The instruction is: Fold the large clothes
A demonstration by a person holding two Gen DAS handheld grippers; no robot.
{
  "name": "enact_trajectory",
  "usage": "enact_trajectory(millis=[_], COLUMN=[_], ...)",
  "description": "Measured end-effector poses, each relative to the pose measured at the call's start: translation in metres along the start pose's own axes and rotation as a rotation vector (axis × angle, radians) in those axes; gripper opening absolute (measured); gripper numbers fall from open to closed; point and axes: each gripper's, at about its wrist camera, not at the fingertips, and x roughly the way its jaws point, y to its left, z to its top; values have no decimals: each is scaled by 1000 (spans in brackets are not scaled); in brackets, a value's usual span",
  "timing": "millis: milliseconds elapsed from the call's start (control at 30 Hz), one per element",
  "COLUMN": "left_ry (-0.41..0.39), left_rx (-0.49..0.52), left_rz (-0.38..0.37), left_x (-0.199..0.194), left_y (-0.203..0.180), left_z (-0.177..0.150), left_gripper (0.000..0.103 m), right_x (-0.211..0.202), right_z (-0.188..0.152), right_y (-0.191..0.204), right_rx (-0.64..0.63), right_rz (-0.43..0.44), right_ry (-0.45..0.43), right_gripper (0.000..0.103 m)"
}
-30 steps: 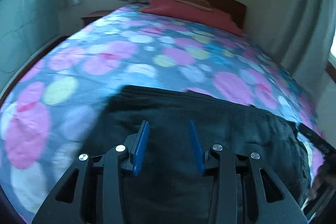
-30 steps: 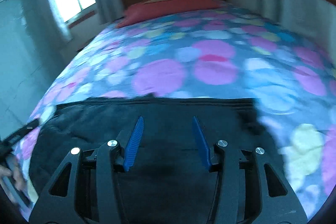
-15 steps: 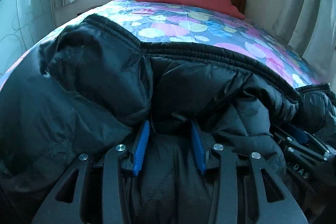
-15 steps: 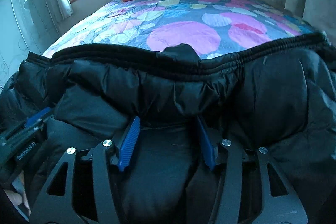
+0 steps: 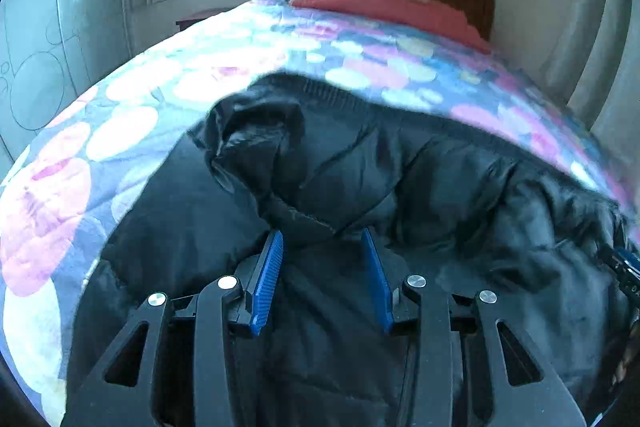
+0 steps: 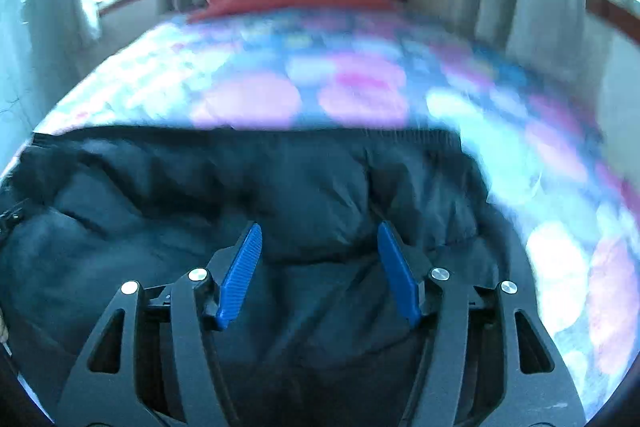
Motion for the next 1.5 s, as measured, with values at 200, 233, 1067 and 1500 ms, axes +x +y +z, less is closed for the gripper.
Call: enact_trajectory(millis=[200, 233, 1067, 1500], left_ry=[23, 28, 22, -32], left_rx=[38, 26, -585, -566], left_rz=[25, 16, -9, -110], left_x=[9, 0, -89, -106], left_y=[-6, -3, 128, 106], left_z=[-4, -3, -100, -99], left_gripper=[41, 41, 86, 19], right_x=[1, -8, -72, -97], right_z=[-1, 0, -110, -109], right_y=[-7, -12, -124, -102], right_rx=[19, 39, 525, 426], right_rz=[13, 27, 116, 144], right_ry=[2, 1, 14, -16], right_gripper=[60, 60, 87, 27])
